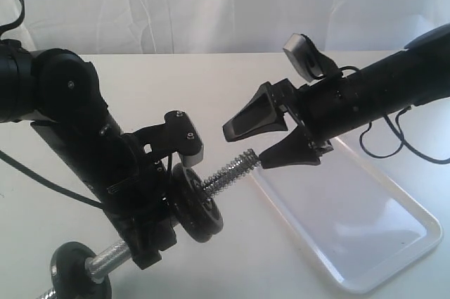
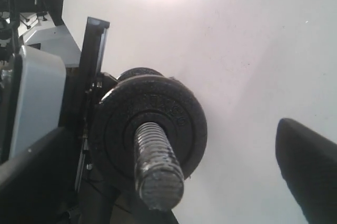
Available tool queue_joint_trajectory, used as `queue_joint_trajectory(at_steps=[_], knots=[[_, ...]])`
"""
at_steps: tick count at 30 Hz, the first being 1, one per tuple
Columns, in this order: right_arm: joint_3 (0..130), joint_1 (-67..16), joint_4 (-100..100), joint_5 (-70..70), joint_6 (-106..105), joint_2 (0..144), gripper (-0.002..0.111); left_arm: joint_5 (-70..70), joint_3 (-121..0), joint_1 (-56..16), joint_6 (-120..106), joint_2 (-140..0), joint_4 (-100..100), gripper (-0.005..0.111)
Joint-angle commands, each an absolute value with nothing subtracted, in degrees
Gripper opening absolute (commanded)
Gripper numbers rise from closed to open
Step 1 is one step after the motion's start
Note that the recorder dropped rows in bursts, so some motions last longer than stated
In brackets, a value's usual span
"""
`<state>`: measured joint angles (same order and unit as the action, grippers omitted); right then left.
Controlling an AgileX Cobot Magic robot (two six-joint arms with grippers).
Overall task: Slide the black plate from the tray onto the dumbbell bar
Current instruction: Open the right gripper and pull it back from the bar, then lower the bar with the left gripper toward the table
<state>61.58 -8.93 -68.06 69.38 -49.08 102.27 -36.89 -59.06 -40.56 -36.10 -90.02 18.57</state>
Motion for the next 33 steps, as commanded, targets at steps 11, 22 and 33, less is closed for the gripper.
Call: queue_joint_trajectory(at_steps=[11,22,33], knots=[[64.5,-2.8,-67.4,70.0,-48.9,101.6,0.006,-36.6,-60.6,-40.7,-35.9,-90.0,23.1,0.0],[64.5,-2.8,-68.9,70.0,-49.1,101.6,0.0,-35.8,-60.6,-40.7,-35.9,-94.8,23.1,0.0],[64.5,-2.8,-69.2,70.0,-49.1,101.6,0.0,-35.7,-60.6,-40.7,-35.9,-98.0,23.2,0.0]])
